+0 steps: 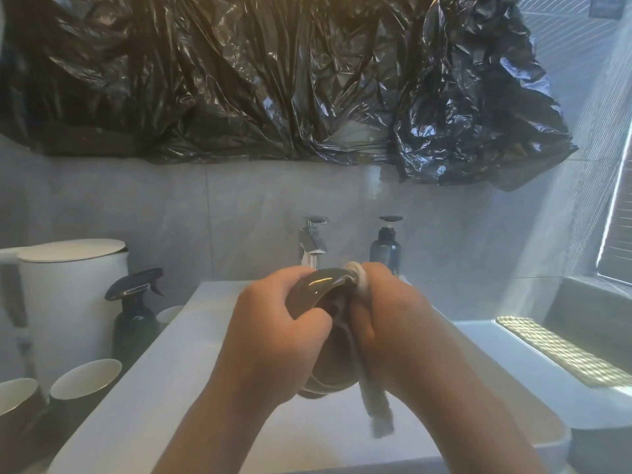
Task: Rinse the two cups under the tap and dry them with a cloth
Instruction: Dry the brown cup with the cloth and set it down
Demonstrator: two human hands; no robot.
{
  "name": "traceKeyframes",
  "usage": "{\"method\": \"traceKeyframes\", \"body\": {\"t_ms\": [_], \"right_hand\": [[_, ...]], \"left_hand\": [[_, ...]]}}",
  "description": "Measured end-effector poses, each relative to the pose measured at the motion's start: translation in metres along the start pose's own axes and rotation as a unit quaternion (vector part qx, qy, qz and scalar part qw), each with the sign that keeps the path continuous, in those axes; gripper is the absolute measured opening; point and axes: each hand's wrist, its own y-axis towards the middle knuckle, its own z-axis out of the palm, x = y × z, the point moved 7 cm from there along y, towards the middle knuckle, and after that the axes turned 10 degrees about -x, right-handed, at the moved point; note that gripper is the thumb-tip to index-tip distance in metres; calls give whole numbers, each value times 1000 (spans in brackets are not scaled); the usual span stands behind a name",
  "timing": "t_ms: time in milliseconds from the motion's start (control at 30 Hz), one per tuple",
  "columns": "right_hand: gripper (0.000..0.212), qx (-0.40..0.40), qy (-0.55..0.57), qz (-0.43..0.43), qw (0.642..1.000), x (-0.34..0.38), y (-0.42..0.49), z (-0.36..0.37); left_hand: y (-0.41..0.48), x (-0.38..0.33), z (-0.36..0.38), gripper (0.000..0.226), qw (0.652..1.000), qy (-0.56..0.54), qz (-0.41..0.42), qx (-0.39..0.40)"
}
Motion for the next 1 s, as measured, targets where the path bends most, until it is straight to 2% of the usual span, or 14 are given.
{"method": "traceKeyframes", "body": {"t_ms": [67,167,233,267,367,433,567,667,733,833,900,1000], "right_hand": [[12,-23,1,7,1000,-1,0,-2],[22,-50,43,81,995,-8,0,-1],[24,-49,69,102,991,-10,1,0],[23,-47,73,97,991,-11,2,-3],[17,-21,49,46,998,-13,6,-11],[13,1,13,10,1000,-11,4,-15],[18,-10,-9,-76,997,3,-1,-19],[24,-23,-19,-97,995,7,0,-21],[26,-35,-1,-62,997,3,1,-17],[22,-44,37,55,997,-13,5,-6],[24,-46,75,102,991,-18,4,3],[24,-40,109,131,984,-19,1,8]], "left_hand": [[-2,-8,-4,32,998,-7,18,-54],[-11,-19,-12,43,986,-14,39,-160],[-15,-25,-14,47,980,-31,39,-192],[-15,-27,-13,44,983,-36,32,-178],[-7,-31,3,25,998,-5,0,-58],[-6,-30,11,20,1000,7,-3,4],[-3,-26,10,16,998,53,22,25],[-3,-27,10,14,996,73,46,12],[-4,-29,8,15,996,61,50,-34],[-7,-33,0,29,989,24,60,-132],[-9,-33,-4,35,981,1,63,-184],[-8,-29,-5,33,980,-12,53,-189]]}}
